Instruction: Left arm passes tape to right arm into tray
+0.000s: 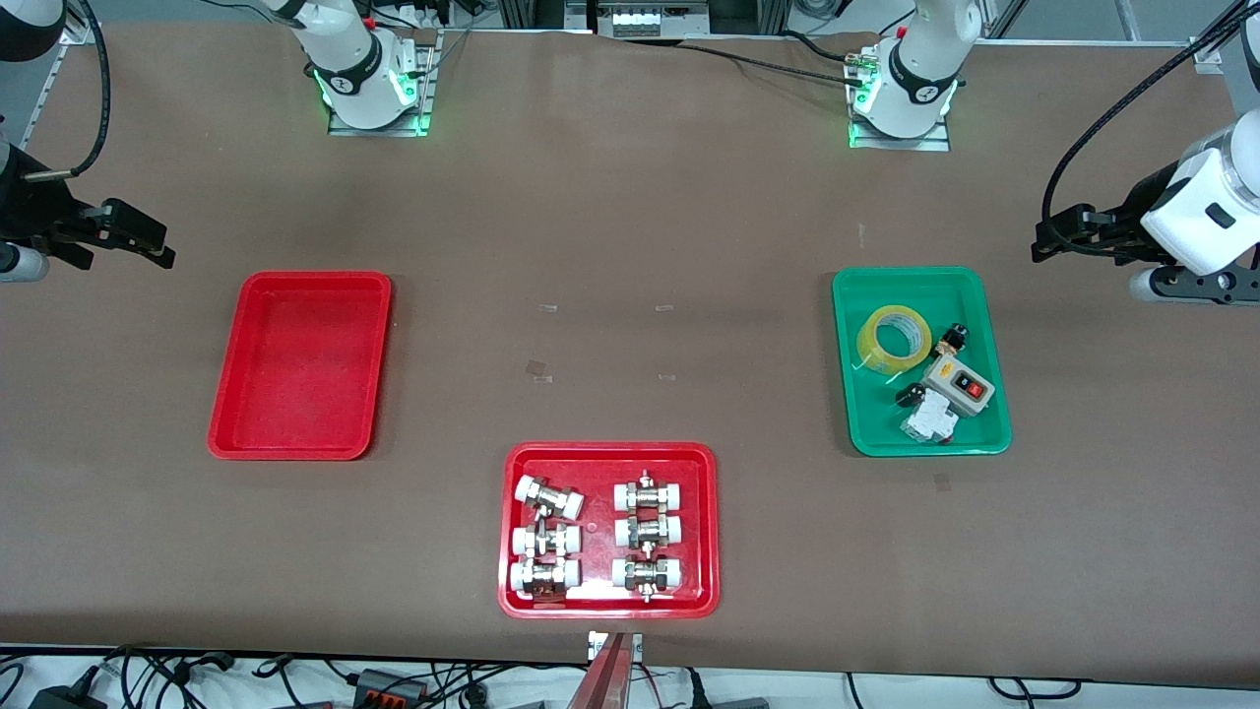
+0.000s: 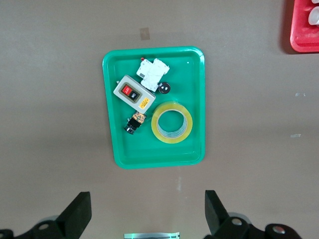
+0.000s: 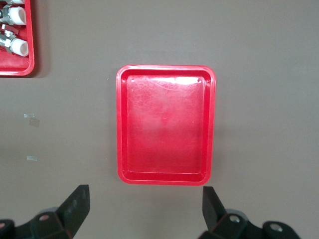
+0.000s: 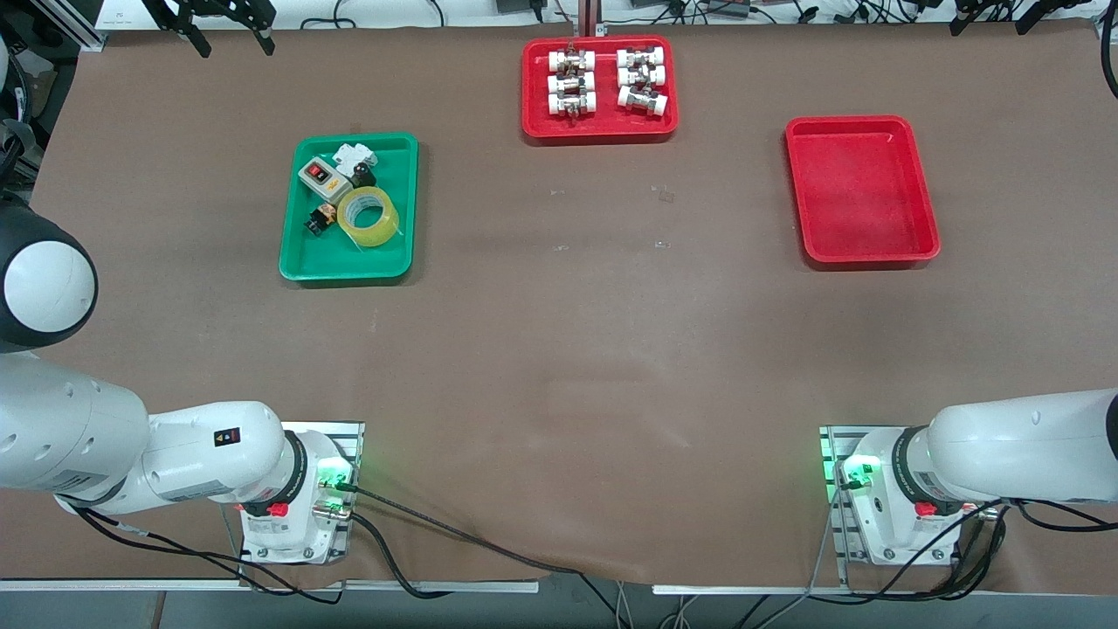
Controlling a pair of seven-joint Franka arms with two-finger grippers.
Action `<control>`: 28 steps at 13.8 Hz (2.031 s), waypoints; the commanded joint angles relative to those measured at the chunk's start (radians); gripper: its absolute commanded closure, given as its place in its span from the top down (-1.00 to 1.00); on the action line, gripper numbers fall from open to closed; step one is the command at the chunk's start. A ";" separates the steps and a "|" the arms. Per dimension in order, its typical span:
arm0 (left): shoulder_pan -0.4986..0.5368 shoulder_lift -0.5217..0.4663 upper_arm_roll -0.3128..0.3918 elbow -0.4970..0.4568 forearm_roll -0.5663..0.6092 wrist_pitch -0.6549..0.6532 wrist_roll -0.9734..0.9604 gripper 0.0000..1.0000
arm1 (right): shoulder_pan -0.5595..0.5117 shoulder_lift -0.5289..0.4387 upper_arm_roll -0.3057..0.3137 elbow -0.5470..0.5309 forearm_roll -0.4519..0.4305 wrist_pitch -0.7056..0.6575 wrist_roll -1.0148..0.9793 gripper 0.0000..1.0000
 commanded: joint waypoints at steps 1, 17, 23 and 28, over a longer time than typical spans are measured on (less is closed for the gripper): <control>0.005 0.012 0.001 0.003 -0.005 -0.013 0.008 1.00 | 0.004 0.001 0.000 0.011 -0.009 -0.009 0.001 1.00; 0.031 0.159 -0.008 -0.575 0.052 0.717 -0.070 1.00 | 0.004 0.012 0.000 0.008 -0.009 -0.015 0.007 1.00; 0.034 0.196 -0.008 -0.644 0.052 0.840 -0.143 1.00 | 0.002 0.012 0.000 0.008 -0.009 -0.035 0.014 1.00; 0.031 0.233 -0.007 -0.671 0.052 0.906 -0.171 1.00 | -0.001 0.016 -0.001 0.005 -0.009 -0.038 0.014 1.00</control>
